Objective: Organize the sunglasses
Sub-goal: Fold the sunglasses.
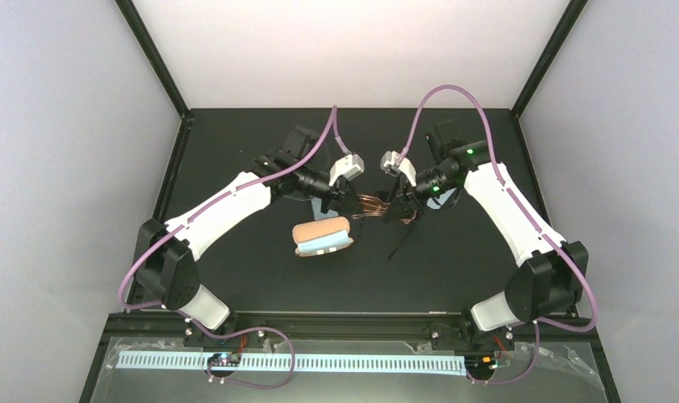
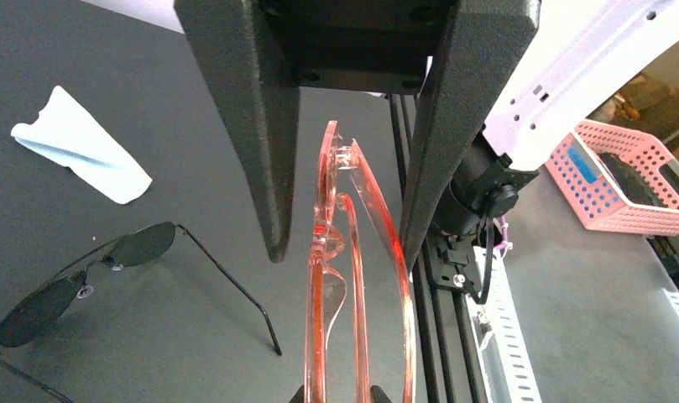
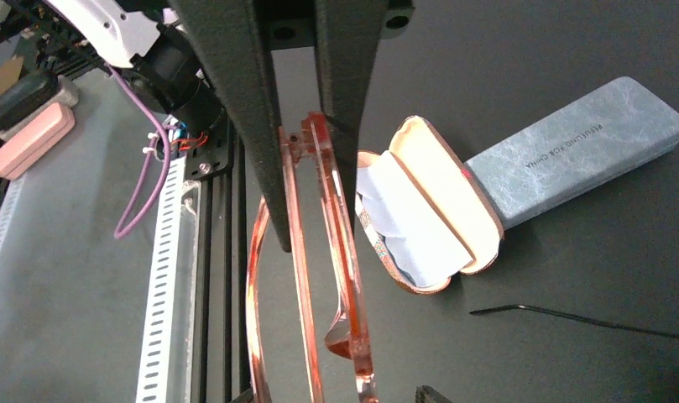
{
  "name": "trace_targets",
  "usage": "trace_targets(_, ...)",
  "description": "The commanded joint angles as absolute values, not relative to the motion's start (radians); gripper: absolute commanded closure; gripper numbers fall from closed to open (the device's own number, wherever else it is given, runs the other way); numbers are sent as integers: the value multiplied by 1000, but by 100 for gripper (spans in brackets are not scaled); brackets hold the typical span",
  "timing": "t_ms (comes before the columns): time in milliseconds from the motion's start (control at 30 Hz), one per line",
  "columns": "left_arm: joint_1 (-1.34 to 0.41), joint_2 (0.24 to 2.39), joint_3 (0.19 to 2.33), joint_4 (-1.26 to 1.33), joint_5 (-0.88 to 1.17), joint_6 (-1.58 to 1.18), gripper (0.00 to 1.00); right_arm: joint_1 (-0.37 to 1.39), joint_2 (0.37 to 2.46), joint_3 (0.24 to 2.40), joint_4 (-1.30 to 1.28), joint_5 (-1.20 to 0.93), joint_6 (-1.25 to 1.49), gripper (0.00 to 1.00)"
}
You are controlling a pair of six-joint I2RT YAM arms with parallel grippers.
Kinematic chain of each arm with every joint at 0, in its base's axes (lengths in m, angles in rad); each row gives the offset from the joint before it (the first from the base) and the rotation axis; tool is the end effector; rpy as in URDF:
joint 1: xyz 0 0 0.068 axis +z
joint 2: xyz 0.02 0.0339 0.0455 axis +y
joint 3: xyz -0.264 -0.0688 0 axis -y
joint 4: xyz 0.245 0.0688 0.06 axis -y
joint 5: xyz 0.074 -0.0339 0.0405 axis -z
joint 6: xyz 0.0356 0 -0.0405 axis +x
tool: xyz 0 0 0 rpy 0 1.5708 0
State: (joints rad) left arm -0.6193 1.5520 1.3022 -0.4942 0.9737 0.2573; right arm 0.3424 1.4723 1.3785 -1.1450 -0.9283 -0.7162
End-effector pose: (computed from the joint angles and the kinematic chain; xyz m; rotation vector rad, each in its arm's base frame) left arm 0.2569 -0.2193 0.3114 1.3828 1.7581 -1.3065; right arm 0.2491 0.1191 0.3229 -1.4028 1.9944 1.1196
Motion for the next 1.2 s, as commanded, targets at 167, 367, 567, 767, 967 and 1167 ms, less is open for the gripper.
trace_targets(167,-614,1543,1294,-454,1039,252,91,380,1481,1394,-1145,-949,-742,58)
trace_targets(367,-615,1552,1296,-456,1044,253,91,391,1486,1403,-1151,-943,-746,65)
trace_targets(567,-614,1558,1295,-459,1042,258,88,391,1488,1407,-1164,-941,-757,72)
trace_targets(767,-615,1560,1295,-462,1042,256,84,393,1480,1395,-1172,-930,-764,76)
trace_targets(967,-614,1562,1292,-462,1043,253,75,392,1466,1367,-1178,-926,-774,79)
trace_targets(1167,-614,1565,1292,-469,1044,247,68,391,1440,1327,-1181,-908,-780,82)
